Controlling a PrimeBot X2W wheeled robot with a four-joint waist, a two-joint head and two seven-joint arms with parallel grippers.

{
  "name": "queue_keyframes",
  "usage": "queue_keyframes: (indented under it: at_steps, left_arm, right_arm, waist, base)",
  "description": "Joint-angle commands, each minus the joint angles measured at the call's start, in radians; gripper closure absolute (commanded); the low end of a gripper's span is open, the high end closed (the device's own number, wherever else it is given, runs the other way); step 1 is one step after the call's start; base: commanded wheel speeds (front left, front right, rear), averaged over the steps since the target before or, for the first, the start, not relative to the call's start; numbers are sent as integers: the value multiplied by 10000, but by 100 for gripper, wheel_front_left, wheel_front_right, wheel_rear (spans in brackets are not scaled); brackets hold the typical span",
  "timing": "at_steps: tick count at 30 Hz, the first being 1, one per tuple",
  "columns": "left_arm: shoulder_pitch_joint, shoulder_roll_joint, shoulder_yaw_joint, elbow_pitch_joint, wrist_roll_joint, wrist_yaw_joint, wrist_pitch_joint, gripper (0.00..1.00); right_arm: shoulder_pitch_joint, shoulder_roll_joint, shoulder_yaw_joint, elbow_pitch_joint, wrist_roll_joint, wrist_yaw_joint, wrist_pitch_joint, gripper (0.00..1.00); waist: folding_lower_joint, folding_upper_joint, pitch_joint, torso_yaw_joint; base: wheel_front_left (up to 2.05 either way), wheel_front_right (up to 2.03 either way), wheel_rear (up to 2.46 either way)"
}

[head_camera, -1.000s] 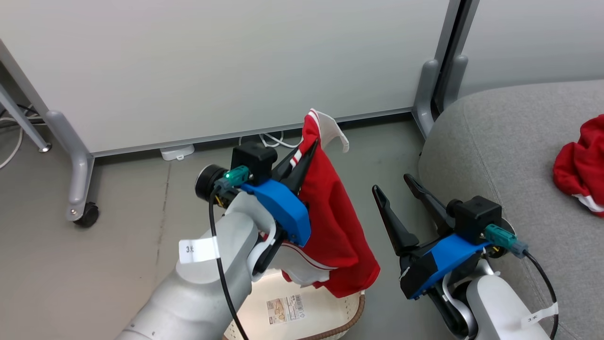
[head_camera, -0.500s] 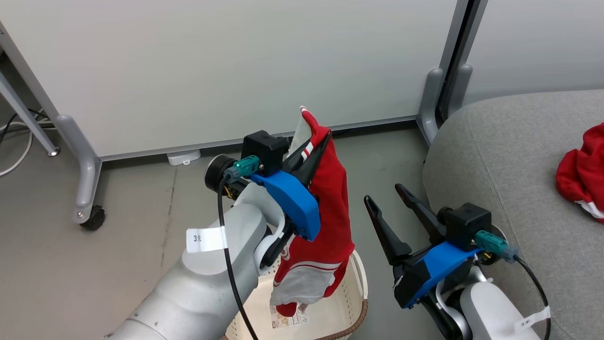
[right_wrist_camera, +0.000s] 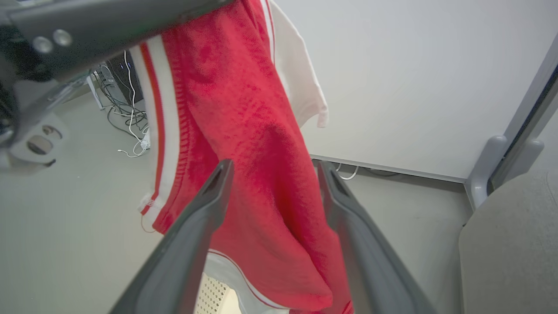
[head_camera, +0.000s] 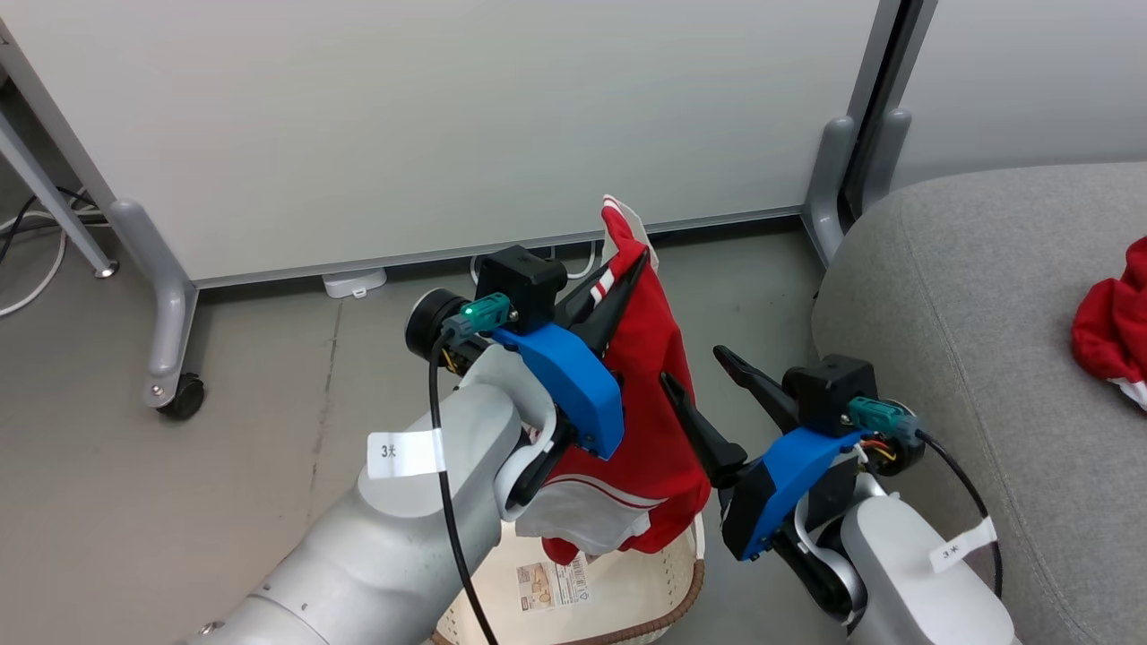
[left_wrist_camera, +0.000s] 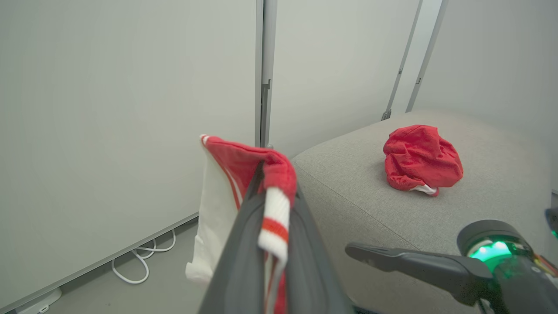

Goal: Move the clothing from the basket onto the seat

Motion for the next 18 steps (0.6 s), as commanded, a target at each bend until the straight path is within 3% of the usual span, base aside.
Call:
queue_keyframes:
  at_steps: [1,18]
  left_arm:
    - [-185,5,-57,-46,-54,50,-89,100]
    - [-342,3,-936,-394,-789,31,-142,100]
  right_arm:
    - [-192,-8,97,201,88,1,-16,0]
    - [-2234,330,1771,3484,1195,1,-899,0]
  waist:
    - [-1,0,17,40]
    - [-1,0,78,374]
  base:
    - [0,0,0]
    - [0,0,0]
